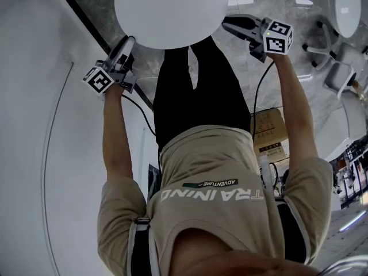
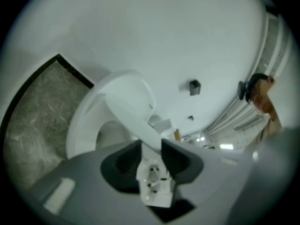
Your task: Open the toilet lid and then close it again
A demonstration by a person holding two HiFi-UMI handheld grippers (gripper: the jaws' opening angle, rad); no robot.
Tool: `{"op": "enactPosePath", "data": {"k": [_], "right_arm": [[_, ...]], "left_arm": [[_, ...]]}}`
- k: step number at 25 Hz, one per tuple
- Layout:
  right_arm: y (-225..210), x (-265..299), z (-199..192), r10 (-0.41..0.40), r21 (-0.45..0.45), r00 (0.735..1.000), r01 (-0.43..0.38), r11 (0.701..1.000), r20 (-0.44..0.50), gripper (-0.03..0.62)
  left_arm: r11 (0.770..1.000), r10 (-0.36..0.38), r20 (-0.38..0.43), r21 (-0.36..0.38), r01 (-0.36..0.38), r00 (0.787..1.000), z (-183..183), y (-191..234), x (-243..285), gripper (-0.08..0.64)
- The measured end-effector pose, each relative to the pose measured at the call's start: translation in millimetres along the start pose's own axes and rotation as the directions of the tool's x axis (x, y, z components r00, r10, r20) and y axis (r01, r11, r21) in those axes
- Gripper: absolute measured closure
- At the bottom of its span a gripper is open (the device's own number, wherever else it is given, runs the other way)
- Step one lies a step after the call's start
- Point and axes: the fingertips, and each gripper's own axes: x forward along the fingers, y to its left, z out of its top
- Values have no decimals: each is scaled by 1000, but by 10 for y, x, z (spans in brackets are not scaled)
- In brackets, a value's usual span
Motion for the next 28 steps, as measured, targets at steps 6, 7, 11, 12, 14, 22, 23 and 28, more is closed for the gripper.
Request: {"op": "enactPosePath", "data": {"k": [6, 7, 11, 12, 14, 22, 23, 28], "right_arm": [[53, -52, 887, 31, -90, 994, -22, 996, 104, 541], [68, -68, 953, 32, -103, 992, -20, 994, 122, 543], [139, -101, 1040, 27, -139, 985, -3, 990, 171, 546], [149, -108, 1055, 23, -143, 983, 3, 990, 181, 546], [157, -122, 1089, 12, -150, 980, 18, 989, 200, 546], [205, -175, 1245, -21, -155, 953, 71, 985, 301, 554], [217, -179, 1261, -25, -154, 948, 77, 985, 316, 554], [190, -161, 1499, -48, -140, 917, 113, 984, 396, 566]], "left_arm": [[995, -95, 112, -29, 98, 989, 859, -409, 166, 414], [992, -116, 133, -37, 122, 984, 920, -453, 177, 413], [978, -179, 197, -68, 195, 964, 972, -538, 143, 411], [976, -186, 205, -72, 204, 961, 977, -550, 137, 411], [973, -198, 214, -70, 218, 956, 991, -570, 135, 412], [969, -246, 212, 53, 240, 946, 1065, -706, 131, 413], [969, -247, 212, 75, 236, 945, 1071, -720, 127, 414], [965, -247, 232, 146, 217, 941, 1263, -757, 183, 429]]}}
